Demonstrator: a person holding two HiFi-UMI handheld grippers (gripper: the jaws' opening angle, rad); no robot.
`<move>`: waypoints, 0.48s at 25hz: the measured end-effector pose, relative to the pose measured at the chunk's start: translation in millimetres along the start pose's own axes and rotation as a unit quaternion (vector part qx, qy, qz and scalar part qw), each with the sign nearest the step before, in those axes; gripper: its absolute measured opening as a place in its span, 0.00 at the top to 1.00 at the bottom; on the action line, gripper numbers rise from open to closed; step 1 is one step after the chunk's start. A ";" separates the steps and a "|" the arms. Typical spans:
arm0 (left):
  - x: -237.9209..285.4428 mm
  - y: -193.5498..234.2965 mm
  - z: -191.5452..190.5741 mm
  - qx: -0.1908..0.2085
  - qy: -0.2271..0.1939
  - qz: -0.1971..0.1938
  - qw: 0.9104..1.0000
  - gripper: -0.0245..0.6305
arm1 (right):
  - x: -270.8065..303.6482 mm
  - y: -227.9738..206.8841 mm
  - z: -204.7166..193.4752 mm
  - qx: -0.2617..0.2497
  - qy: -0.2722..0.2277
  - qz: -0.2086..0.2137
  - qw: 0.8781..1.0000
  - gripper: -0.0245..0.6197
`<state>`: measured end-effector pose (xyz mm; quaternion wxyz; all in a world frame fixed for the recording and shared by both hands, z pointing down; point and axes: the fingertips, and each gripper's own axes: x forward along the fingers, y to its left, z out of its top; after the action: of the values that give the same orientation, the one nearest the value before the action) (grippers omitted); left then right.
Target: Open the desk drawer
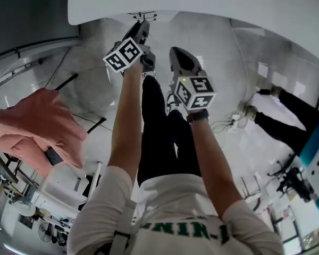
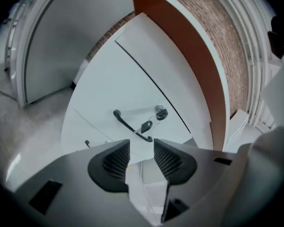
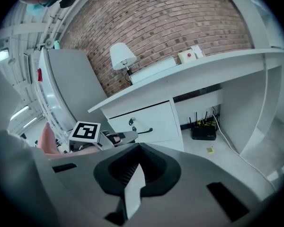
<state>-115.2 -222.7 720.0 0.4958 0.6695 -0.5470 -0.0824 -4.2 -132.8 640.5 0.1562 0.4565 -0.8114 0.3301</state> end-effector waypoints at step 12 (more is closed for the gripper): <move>33.9 9.9 20.3 -0.157 -0.037 -0.060 0.985 0.70 | 31.2 -10.2 13.2 -0.051 0.003 -0.020 0.999 0.97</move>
<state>-121.8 -261.0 732.0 0.5682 0.6118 -0.5038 -0.2215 -11.6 -165.4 652.1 0.1881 0.4627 -0.8175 0.2868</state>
